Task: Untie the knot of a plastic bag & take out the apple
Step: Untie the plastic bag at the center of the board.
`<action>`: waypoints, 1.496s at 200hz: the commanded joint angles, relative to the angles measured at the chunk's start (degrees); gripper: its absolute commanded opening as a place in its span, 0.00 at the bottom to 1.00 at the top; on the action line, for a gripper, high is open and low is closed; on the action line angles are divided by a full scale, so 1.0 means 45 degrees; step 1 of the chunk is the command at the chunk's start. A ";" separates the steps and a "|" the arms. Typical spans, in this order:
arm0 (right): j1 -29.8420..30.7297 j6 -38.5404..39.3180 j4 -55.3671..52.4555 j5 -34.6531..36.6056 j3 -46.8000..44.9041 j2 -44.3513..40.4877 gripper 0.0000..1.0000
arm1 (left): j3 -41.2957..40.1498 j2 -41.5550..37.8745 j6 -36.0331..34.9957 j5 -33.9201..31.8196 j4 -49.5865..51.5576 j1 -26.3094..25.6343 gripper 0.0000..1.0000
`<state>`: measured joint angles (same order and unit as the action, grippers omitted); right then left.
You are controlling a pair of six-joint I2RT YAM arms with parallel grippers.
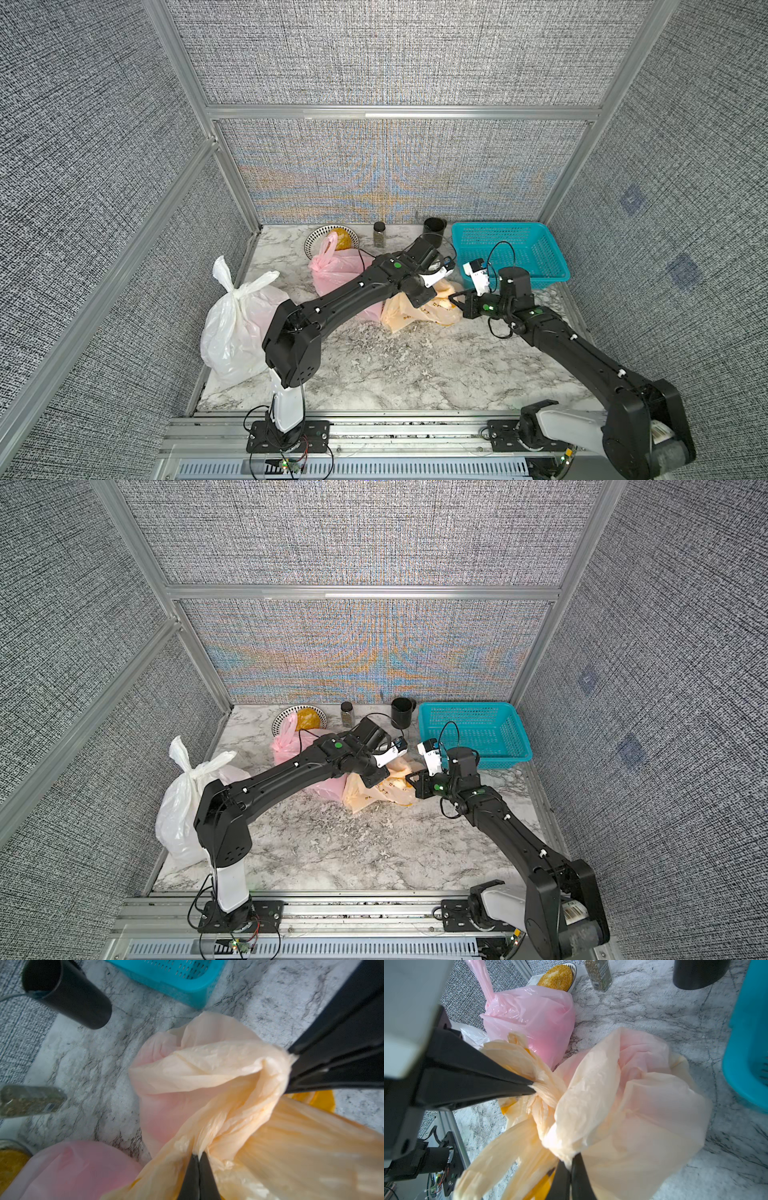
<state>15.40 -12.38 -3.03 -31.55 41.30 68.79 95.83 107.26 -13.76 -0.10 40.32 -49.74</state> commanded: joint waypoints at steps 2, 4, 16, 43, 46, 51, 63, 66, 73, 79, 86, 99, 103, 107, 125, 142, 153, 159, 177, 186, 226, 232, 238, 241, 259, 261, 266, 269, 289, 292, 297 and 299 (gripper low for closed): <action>-0.0096 -0.0582 0.0327 0.0548 -0.0370 -0.0321 0.00 | -0.0852 -0.0839 0.0813 -0.1619 -0.1214 0.0070 0.00; -0.0105 -0.0645 0.0362 0.0561 -0.0418 -0.0340 0.00 | -0.0955 -0.0948 0.0919 -0.1682 -0.1344 0.0089 0.00; -0.0177 -0.0930 0.0556 0.0709 -0.0756 -0.0618 0.00 | -0.1681 -0.1573 0.1447 -0.1957 -0.2250 0.0252 0.00; -0.0287 -0.1557 0.0993 0.0976 -0.1589 -0.1414 0.00 | -0.3412 -0.2895 0.2674 -0.2274 -0.4462 0.0645 0.00; -0.0310 -0.1622 0.1042 0.1018 -0.1693 -0.1517 0.00 | -0.3584 -0.3050 0.2834 -0.2313 -0.4691 0.0674 0.00; -0.0299 -0.1706 0.1129 0.1015 -0.1849 -0.1684 0.00 | -0.3904 -0.3303 0.3022 -0.2319 -0.5188 0.0735 0.00; -0.0298 -0.1861 0.1265 0.1054 -0.2223 -0.2050 0.00 | -0.4708 -0.3886 0.3568 -0.2243 -0.6430 0.0908 0.00; -0.0299 -0.1900 0.1286 0.1054 -0.2305 -0.2149 0.00 | -0.4935 -0.4023 0.3756 -0.2261 -0.6770 0.0941 0.00; -0.0304 -0.1996 0.1346 0.1026 -0.2548 -0.2365 0.00 | -0.5409 -0.4304 0.4135 -0.2208 -0.7547 0.1039 0.00; -0.0285 -0.2059 0.1448 0.0934 -0.2758 -0.2550 0.00 | -0.5800 -0.4474 0.4499 -0.2141 -0.8249 0.1133 0.00; -0.0297 -0.2137 0.1529 0.0792 -0.2981 -0.2748 0.00 | -0.6097 -0.4621 0.4739 -0.1977 -0.8913 0.1221 0.00; -0.0259 -0.2291 0.1531 0.0514 -0.3402 -0.3102 0.00 | -0.6300 -0.4715 0.5063 -0.1600 -0.9479 0.1407 0.00; -0.0246 -0.2338 0.1532 0.0431 -0.3550 -0.3244 0.00 | -0.6351 -0.4744 0.5115 -0.1428 -0.9643 0.1454 0.00; -0.0234 -0.2379 0.1549 0.0335 -0.3709 -0.3391 0.00 | -0.6415 -0.4766 0.5180 -0.1270 -0.9832 0.1507 0.00; -0.0080 -0.2535 0.1607 -0.0078 -0.4388 -0.4170 0.00 | -0.6596 -0.4786 0.5450 -0.0768 -1.0882 0.1615 0.00; 0.0158 -0.2638 0.1746 -0.0532 -0.4888 -0.4779 0.00 | -0.6372 -0.4544 0.5646 -0.0142 -1.1451 0.1696 0.00; 0.0244 -0.2569 0.1514 -0.0784 -0.5006 -0.4865 0.00 | -0.6229 -0.4388 0.5776 0.0221 -1.1813 0.1731 0.00; 0.0296 -0.2478 0.1327 -0.0902 -0.5016 -0.4885 0.00 | -0.6166 -0.4274 0.5845 0.0420 -1.2008 0.1770 0.00; 0.0338 -0.2218 0.0814 -0.1094 -0.4824 -0.4947 0.13 | -0.5857 -0.3979 0.5925 0.1057 -1.2265 0.1834 0.00; 0.0333 -0.2080 0.0501 -0.0984 -0.4525 -0.5064 0.31 | -0.5724 -0.3879 0.5855 0.1410 -1.2235 0.1829 0.00; 0.0150 -0.2007 0.0254 0.0086 -0.2860 -0.5129 0.65 | -0.5710 -0.4066 0.5428 0.2025 -1.1522 0.1824 0.00; 0.0110 -0.1985 0.0377 -0.0017 -0.2613 -0.4920 0.65 | -0.5721 -0.4110 0.5354 0.2105 -1.1314 0.1833 0.00; 0.0087 -0.1930 0.0447 -0.0121 -0.2369 -0.4675 0.65 | -0.5744 -0.4174 0.5306 0.2196 -1.1177 0.1834 0.00; 0.0078 -0.1879 0.0442 -0.0184 -0.2221 -0.4518 0.65 | -0.5748 -0.4196 0.5280 0.2247 -1.1119 0.1836 0.00; 0.0073 -0.1421 0.0170 -0.0352 -0.1315 -0.3758 0.66 | -0.5855 -0.4311 0.5179 0.2508 -1.0826 0.1834 0.00; 0.0054 -0.1334 0.0142 -0.0357 -0.1226 -0.3685 0.66 | -0.5863 -0.4336 0.5155 0.2543 -1.0817 0.1834 0.00; 0.0024 -0.1180 0.0081 -0.0295 -0.1021 -0.3555 0.66 | -0.5928 -0.4335 0.5153 0.2637 -1.0814 0.1844 0.00; 0.0002 -0.1085 0.0057 -0.0230 -0.0912 -0.3477 0.66 | -0.5942 -0.4348 0.5146 0.2697 -1.0814 0.1835 0.00; -0.0323 -0.0852 0.0236 -0.0295 -0.0293 -0.3146 0.66 | -0.5984 -0.4349 0.5037 0.2951 -1.0646 0.1833 0.00; -0.0405 -0.0843 0.0286 -0.0369 -0.0193 -0.3130 0.66 | -0.5984 -0.4345 0.5031 0.2961 -1.0596 0.1834 0.00; -0.0532 -0.0826 0.0340 -0.0491 -0.0071 -0.3103 0.65 | -0.5965 -0.4353 0.5049 0.2947 -1.0530 0.1834 0.00; -0.0561 -0.0824 0.0360 -0.0504 -0.0021 -0.3076 0.65 | -0.5964 -0.4346 0.5050 0.2950 -1.0509 0.1834 0.00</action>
<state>14.46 -18.41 -2.02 -32.62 38.79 54.11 68.93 88.05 9.87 11.31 -7.97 -41.50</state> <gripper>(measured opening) 0.656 0.049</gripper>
